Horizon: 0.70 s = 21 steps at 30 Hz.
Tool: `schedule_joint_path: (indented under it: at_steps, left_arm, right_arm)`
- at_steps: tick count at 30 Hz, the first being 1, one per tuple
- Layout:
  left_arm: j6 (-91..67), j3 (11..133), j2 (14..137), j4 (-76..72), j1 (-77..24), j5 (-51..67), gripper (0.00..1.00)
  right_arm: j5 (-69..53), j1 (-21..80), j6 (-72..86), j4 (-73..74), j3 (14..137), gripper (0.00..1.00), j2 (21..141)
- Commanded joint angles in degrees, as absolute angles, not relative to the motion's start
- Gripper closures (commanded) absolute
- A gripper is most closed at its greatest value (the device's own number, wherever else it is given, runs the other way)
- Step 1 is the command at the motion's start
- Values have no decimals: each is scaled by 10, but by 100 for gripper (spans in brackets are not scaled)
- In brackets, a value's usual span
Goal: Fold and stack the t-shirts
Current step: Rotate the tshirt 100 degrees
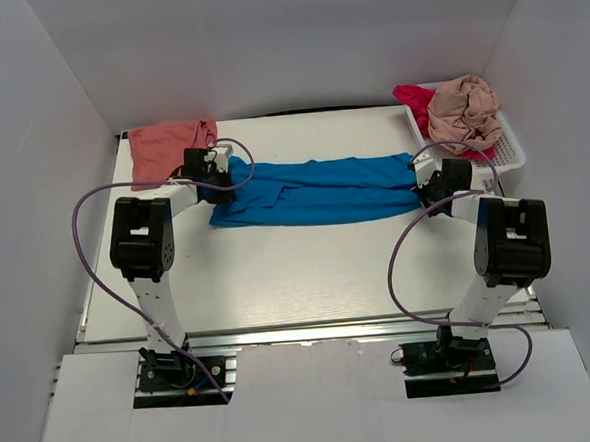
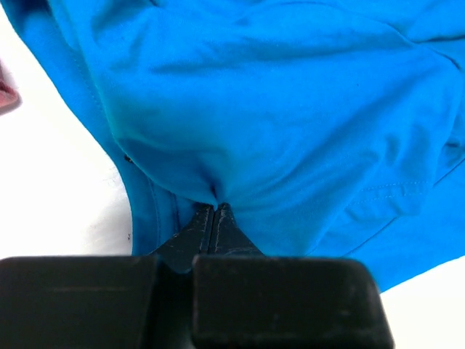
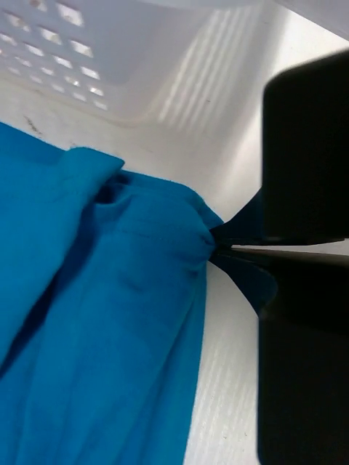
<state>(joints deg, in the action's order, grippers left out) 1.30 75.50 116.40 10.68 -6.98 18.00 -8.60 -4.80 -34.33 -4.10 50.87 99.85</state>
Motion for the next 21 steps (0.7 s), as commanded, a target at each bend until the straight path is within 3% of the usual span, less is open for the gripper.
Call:
schedule_joint_path:
  at_steps: [1, 7, 13, 16, 21]
  left_arm:
    - [29, 781, 1167, 128, -69, 152, 100]
    - [35, 843, 1195, 141, -69, 127, 100]
    - [22, 943, 1273, 127, -69, 117, 100]
    - [-6, 1043, 1341, 122, -72, 120, 100]
    - [-39, 1198, 1468, 137, -88, 107, 100]
  right_arm:
    - [-103, -51, -349, 57, 528, 100, 1034]
    - [-164, -50, -371, 183, 559, 100, 1009]
    - [-313, -19, -470, 429, 585, 100, 956]
    - [-312, 52, -478, 420, 542, 100, 919]
    - [-253, 233, -438, 282, 456, 100, 890]
